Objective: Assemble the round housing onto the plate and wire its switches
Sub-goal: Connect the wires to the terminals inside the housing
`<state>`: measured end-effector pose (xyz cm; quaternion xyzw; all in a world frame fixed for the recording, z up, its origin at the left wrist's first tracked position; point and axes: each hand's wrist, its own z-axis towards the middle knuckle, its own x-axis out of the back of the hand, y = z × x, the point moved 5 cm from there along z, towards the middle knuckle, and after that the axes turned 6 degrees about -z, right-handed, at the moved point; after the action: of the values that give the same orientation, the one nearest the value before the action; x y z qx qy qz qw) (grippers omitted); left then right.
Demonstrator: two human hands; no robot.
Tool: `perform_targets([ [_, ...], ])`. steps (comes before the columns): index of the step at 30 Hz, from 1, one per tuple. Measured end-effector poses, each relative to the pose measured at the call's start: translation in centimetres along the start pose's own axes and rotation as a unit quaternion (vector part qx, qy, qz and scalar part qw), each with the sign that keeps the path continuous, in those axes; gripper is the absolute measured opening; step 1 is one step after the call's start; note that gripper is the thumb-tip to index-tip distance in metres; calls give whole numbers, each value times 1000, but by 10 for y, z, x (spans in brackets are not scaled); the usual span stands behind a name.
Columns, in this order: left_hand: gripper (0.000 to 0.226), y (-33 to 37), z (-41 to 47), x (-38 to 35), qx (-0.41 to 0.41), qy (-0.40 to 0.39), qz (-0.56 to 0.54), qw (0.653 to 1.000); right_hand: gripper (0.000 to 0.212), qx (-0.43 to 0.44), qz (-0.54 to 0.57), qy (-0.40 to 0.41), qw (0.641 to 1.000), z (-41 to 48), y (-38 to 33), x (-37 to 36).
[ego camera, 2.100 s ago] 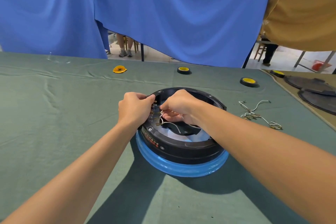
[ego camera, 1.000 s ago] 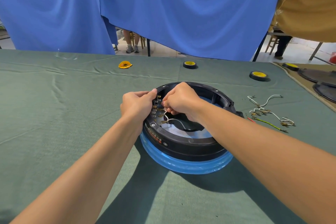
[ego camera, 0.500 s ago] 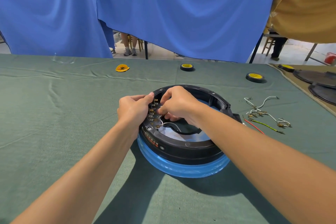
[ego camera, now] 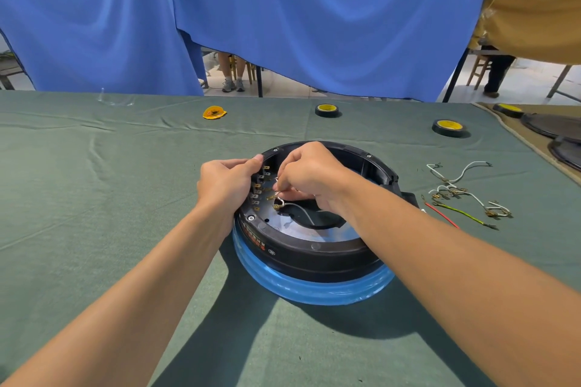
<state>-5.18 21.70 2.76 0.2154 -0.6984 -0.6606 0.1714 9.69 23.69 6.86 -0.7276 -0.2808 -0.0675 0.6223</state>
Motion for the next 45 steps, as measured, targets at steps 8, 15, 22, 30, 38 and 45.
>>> perform_targets([
  [8,22,-2,2,0,3,-2,-9,1000,19,-15,-18,38,999,0,-1,-6],
  [15,18,-4,4,0,-1,-5,-11,1000,15,15,-72,64,995,1,0,-4],
  [22,26,-6,5,-1,2,-12,-16,1000,13,18,-69,76,995,0,0,-1],
  [30,35,-6,3,-2,3,-18,-25,1000,11,11,-67,79,995,2,1,-2],
  [38,35,-6,3,-2,6,-8,-27,1000,13,15,-57,64,996,0,4,-5],
  [45,26,-6,3,0,5,-7,-21,1000,24,-4,-52,53,997,6,2,-8],
])
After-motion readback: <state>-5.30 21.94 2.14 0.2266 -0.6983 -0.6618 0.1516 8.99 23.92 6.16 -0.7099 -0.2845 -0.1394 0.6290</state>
